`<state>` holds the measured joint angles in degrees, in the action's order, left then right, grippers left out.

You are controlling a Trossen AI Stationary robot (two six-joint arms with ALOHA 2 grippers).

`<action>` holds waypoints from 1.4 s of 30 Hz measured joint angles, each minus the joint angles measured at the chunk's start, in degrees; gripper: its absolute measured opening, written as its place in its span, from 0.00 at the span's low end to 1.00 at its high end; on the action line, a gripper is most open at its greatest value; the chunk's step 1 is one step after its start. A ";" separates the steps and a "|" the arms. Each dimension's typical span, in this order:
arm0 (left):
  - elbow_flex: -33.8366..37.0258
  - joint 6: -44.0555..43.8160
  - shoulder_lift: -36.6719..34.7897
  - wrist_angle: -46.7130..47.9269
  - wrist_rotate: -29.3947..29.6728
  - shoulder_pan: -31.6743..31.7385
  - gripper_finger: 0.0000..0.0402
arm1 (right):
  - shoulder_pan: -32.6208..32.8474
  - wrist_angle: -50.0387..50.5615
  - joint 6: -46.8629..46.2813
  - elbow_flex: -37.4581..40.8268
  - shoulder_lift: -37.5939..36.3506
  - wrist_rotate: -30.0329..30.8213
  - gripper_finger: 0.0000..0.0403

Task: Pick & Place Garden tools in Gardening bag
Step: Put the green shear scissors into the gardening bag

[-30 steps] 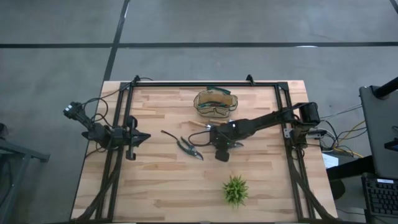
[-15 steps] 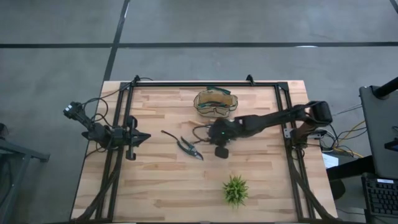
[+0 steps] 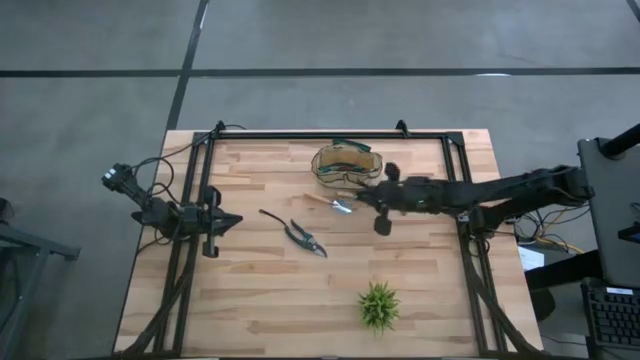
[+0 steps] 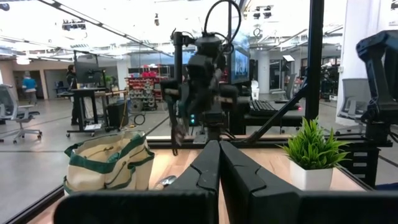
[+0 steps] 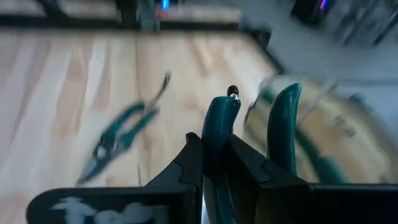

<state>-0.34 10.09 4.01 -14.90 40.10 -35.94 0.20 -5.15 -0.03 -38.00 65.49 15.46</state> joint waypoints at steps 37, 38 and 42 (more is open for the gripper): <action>0.00 0.01 0.00 0.07 0.00 0.02 0.03 | -21.18 -59.90 0.72 21.49 5.79 -11.54 0.09; 0.00 0.00 0.00 0.07 0.00 0.01 0.03 | -21.27 -60.40 0.94 21.34 6.38 -11.70 0.09; 0.00 0.00 0.00 0.09 0.00 0.02 0.03 | -21.81 -60.43 1.09 20.88 8.62 -12.92 0.09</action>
<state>-0.34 10.09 4.01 -14.81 40.10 -35.92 -21.61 -65.58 1.07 -17.12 74.12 2.54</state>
